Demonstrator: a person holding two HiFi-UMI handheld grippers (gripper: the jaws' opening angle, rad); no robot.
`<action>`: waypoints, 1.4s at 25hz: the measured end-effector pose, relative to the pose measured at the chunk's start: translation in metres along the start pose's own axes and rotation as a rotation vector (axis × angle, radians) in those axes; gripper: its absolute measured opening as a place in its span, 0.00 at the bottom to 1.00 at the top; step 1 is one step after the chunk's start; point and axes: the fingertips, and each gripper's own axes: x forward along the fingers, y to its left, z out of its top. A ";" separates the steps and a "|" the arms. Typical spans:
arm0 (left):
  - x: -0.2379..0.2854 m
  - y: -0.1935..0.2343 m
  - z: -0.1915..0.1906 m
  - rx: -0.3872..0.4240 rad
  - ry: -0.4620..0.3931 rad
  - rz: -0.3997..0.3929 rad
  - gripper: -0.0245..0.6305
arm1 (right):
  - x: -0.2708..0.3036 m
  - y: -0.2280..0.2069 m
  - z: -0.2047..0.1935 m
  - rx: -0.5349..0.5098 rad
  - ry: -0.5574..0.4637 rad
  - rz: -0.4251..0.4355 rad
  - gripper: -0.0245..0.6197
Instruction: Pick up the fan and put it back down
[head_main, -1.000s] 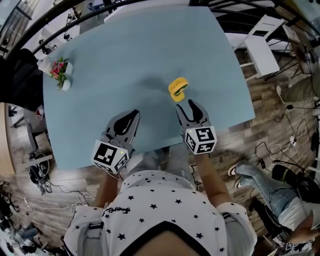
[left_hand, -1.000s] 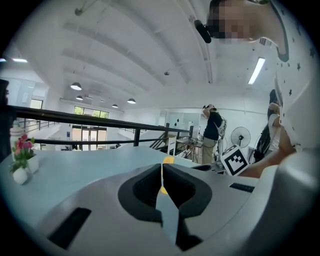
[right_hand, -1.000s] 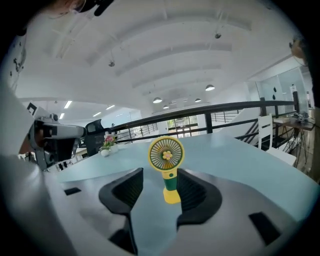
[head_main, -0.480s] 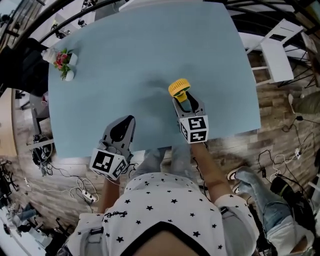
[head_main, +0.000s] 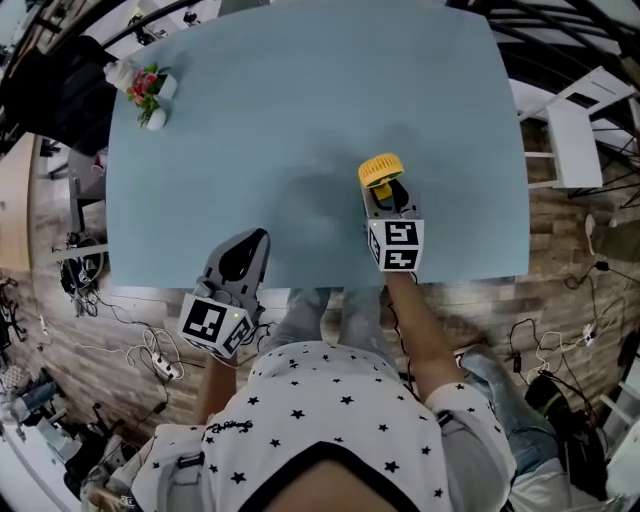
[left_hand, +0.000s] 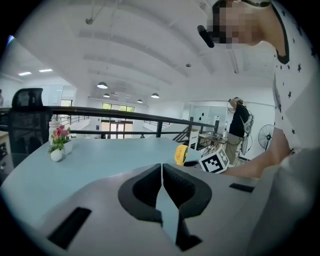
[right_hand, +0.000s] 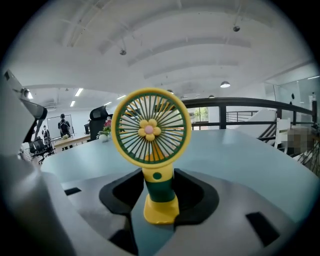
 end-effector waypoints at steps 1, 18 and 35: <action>-0.002 0.001 0.000 0.000 0.002 0.003 0.08 | 0.002 0.000 0.001 0.000 0.001 -0.001 0.32; -0.002 0.003 0.023 0.033 -0.072 -0.035 0.08 | -0.015 0.002 0.055 -0.100 0.052 -0.105 0.31; 0.010 -0.014 0.075 0.062 -0.222 -0.111 0.09 | -0.100 0.003 0.161 -0.049 -0.199 -0.066 0.31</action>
